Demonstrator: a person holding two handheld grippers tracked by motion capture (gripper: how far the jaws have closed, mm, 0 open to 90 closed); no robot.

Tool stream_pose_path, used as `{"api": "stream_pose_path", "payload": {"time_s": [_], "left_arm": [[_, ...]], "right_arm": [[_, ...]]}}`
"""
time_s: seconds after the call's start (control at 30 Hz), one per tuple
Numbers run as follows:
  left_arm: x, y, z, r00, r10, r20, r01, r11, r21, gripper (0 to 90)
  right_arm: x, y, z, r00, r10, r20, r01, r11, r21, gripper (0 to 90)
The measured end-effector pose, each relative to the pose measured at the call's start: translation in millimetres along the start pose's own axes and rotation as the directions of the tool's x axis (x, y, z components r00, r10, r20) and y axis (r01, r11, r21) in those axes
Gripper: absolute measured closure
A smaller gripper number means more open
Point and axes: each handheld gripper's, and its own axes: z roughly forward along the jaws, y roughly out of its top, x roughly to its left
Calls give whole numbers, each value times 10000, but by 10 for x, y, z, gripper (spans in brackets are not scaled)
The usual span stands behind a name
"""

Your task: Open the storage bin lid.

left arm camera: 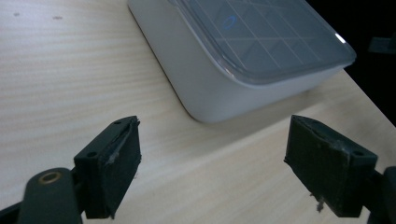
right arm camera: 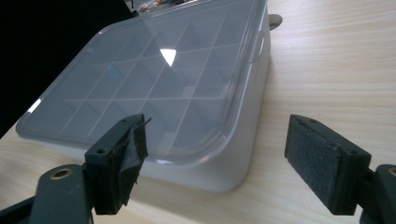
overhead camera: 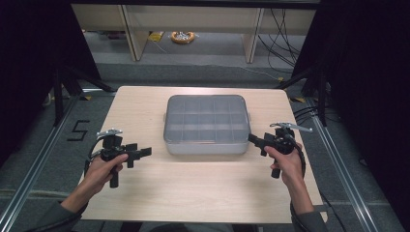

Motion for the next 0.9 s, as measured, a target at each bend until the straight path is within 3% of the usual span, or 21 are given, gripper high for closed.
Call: {"api": "stream_pose_path", "payload": {"time_s": [0.03,0.07,0.1,0.17,0.2,0.27,0.3,0.33,0.37,0.4,0.43,0.47,0.5,0.53,0.57,0.63,0.67,0.7,0.77,0.8,0.9], "left_arm": [[15,40,28,10000,-90,17,90,10000,-16,173],[32,81,51,9999,-140,-2,140,9999,38,173],[39,117,85,9997,-229,-44,229,9997,-26,173],[55,191,153,9996,-263,-68,263,9997,10,172],[64,231,186,9996,-288,-63,288,9996,15,172],[76,356,311,9987,-499,75,499,9987,-49,175],[76,356,311,9987,-499,75,499,9987,-49,178],[81,399,351,9988,-488,2,488,9988,5,178],[89,441,397,9993,-346,-162,347,9994,52,181],[95,477,445,9989,-274,-388,273,9996,-18,183],[107,511,488,9984,-369,-429,367,9993,-60,186],[126,571,563,9981,-507,-361,509,9987,59,188],[126,571,563,9981,-507,-361,509,9987,59,190],[129,593,600,9978,-531,-386,534,9985,89,195],[130,614,635,9972,-588,-451,594,9982,124,195],[137,656,700,9969,-661,-433,672,9974,253,191],[133,693,758,9968,-631,-482,645,9975,279,193],[133,693,758,9968,-631,-482,645,9975,279,194],[132,748,840,9956,-854,-386,869,9955,384,206],[132,748,840,9956,-854,-386,869,9955,384,215],[124,799,919,9950,-865,-507,889,9950,466,254]], "right_arm": [[11,23,37,9994,347,82,-348,9993,97,222],[-19,51,78,9998,169,92,-170,9998,39,228],[3,76,108,9982,580,157,-583,9982,147,237],[-53,132,185,9995,276,121,-276,9996,-16,247],[-19,159,206,9963,846,154,-848,9963,129,248],[-69,222,277,9991,421,98,-421,9991,-3,253],[-39,250,301,9959,889,170,-891,9959,120,254],[-39,250,301,9959,889,170,-891,9959,120,254],[-98,308,381,9982,495,325,-495,9988,-9,258],[-104,334,411,9977,615,282,-618,9981,86,261],[-72,355,438,9923,1193,317,-1200,9925,219,265],[-123,374,483,9963,805,309,-809,9966,126,267],[-107,390,511,9924,1160,422,-1169,9929,212,271],[-161,409,551,9964,767,374,-771,9970,111,277],[-161,409,551,9964,767,374,-771,9970,111,277],[-195,453,619,9955,820,475,-827,9965,136,297],[-162,458,628,9888,1423,452,-1438,9891,314,299],[-159,462,638,9852,1650,465,-1671,9849,463,301],[-205,455,686,9869,1571,377,-1587,9864,434,309],[-260,449,717,9920,1206,380,-1218,9921,303,311],[-280,452,745,9886,1478,277,-1484,9887,225,328]]}}
